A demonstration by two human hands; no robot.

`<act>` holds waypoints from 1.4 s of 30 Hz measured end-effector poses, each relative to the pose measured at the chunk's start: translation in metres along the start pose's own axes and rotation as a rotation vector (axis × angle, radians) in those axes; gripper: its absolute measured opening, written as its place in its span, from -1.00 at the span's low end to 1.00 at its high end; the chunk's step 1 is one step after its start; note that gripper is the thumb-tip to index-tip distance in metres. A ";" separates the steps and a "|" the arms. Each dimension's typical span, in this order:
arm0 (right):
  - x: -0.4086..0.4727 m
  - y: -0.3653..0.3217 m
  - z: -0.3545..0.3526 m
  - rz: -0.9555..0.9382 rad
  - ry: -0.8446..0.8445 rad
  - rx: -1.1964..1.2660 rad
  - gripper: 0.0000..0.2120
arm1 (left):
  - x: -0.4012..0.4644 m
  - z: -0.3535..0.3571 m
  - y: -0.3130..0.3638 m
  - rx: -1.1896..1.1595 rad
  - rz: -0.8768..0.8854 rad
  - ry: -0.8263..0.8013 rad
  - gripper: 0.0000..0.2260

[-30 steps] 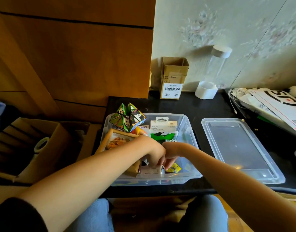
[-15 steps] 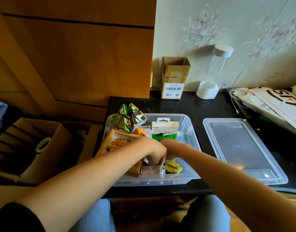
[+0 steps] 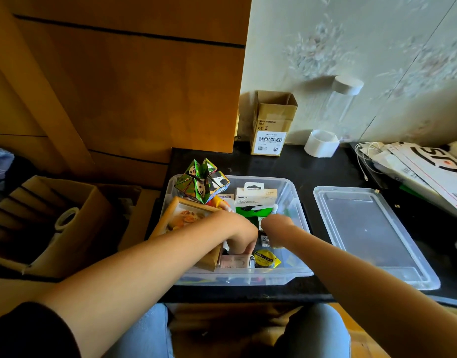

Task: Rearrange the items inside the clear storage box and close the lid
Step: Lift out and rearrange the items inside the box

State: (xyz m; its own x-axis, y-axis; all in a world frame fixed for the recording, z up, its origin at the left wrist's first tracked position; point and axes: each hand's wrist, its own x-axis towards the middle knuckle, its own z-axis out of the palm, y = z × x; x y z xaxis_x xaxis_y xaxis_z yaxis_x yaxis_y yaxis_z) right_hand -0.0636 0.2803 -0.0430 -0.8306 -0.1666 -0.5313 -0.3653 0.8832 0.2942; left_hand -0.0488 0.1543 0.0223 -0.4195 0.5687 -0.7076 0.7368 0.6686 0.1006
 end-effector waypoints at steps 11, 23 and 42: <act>-0.006 -0.001 -0.005 -0.061 -0.265 0.407 -0.53 | -0.003 -0.002 0.003 0.022 0.042 -0.020 -0.78; -0.004 -0.001 -0.011 -0.004 0.102 0.270 -0.49 | -0.001 0.000 0.001 -0.034 0.051 -0.012 -0.66; -0.001 -0.030 0.011 -0.293 -0.113 0.352 -0.88 | -0.013 0.000 0.005 0.106 0.026 0.045 -0.70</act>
State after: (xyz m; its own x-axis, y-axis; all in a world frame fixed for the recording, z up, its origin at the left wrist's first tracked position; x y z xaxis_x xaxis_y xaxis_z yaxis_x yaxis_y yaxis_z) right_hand -0.0474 0.2591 -0.0599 -0.6556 -0.3997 -0.6407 -0.3964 0.9043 -0.1584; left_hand -0.0392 0.1503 0.0325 -0.4211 0.6079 -0.6731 0.7988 0.6001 0.0422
